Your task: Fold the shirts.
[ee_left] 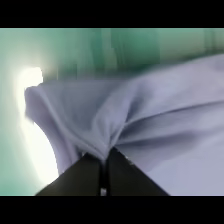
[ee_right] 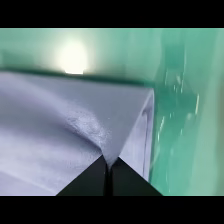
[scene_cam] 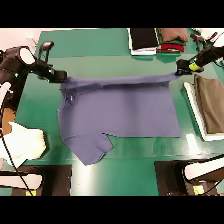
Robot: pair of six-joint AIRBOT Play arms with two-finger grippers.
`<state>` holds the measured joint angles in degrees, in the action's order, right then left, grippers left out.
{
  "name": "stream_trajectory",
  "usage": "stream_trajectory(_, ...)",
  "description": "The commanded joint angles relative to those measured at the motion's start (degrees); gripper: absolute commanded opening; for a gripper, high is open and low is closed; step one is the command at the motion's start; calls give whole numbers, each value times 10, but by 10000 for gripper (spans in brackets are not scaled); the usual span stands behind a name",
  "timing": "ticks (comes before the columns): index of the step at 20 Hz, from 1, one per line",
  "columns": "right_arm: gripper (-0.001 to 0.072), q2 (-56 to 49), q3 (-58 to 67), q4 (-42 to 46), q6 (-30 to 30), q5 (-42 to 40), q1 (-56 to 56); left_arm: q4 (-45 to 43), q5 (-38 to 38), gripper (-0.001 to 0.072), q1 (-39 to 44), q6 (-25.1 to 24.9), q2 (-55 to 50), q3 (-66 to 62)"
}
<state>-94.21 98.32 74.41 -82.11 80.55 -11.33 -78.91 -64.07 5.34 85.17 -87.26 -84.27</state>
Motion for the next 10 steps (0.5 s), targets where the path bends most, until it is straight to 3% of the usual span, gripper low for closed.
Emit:
stream_trajectory(1,15,24,-73,23,8,-1,-8,7,-25,22,0,-6,-2,54)
stream_trajectory(8,22,73,-224,16,6,-94,2,68,14,24,0,-6,-2,102)
stream_trajectory(9,47,72,-224,16,2,-87,2,67,10,25,0,-6,-2,102)
stream_trajectory(10,143,73,-223,16,-8,-84,2,67,6,114,0,-6,-2,102)
